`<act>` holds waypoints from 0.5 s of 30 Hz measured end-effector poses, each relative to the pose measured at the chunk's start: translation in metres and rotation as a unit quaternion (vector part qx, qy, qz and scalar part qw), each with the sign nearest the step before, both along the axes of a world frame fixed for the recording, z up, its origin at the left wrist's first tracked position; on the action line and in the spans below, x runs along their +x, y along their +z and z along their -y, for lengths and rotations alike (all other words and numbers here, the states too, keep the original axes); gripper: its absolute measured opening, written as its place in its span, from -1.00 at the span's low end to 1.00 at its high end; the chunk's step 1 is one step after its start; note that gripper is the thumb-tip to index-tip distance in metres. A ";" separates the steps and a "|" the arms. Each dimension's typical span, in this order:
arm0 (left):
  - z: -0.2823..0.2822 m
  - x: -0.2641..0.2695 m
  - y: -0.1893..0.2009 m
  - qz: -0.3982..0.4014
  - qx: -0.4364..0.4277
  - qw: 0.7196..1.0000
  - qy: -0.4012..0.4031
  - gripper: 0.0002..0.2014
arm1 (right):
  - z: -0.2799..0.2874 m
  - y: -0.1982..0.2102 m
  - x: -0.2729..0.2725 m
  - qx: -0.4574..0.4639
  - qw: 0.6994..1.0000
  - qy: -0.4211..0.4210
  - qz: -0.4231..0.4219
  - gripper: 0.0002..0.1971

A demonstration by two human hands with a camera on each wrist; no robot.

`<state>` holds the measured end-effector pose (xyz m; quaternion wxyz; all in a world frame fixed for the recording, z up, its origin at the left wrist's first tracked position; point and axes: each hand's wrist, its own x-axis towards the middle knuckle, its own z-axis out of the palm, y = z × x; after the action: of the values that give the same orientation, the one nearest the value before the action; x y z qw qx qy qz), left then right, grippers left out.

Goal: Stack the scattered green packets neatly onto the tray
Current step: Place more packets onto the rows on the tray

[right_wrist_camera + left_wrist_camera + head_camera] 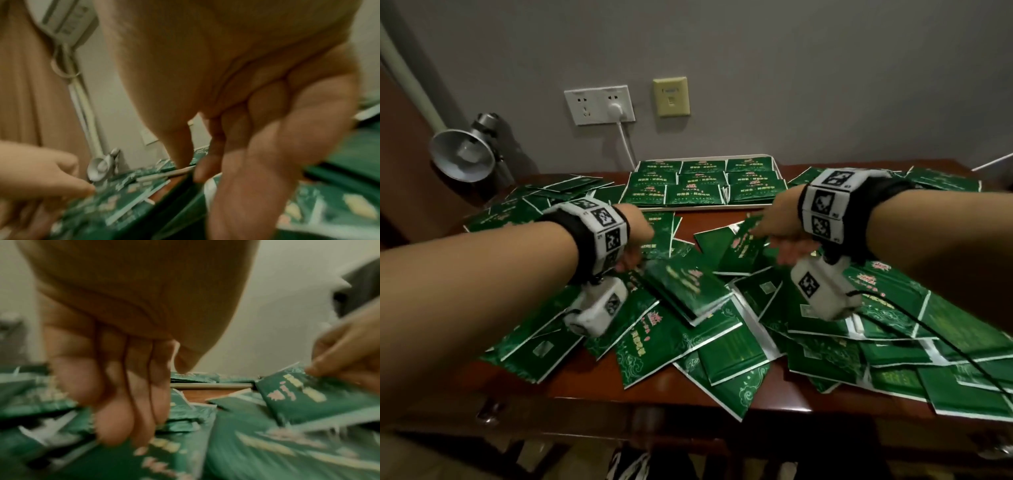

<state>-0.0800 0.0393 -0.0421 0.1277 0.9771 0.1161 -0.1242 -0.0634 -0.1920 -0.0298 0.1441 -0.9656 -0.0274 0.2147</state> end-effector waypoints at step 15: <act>0.035 -0.024 -0.024 -0.063 0.155 0.877 -0.450 -0.14 | -0.034 -0.029 0.020 -0.284 0.883 0.359 0.104 -0.15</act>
<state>-0.1045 0.0046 -0.0665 -0.1025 0.9214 -0.3103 -0.2104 -0.0434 -0.1577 -0.0585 -0.2269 -0.9062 -0.3246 0.1485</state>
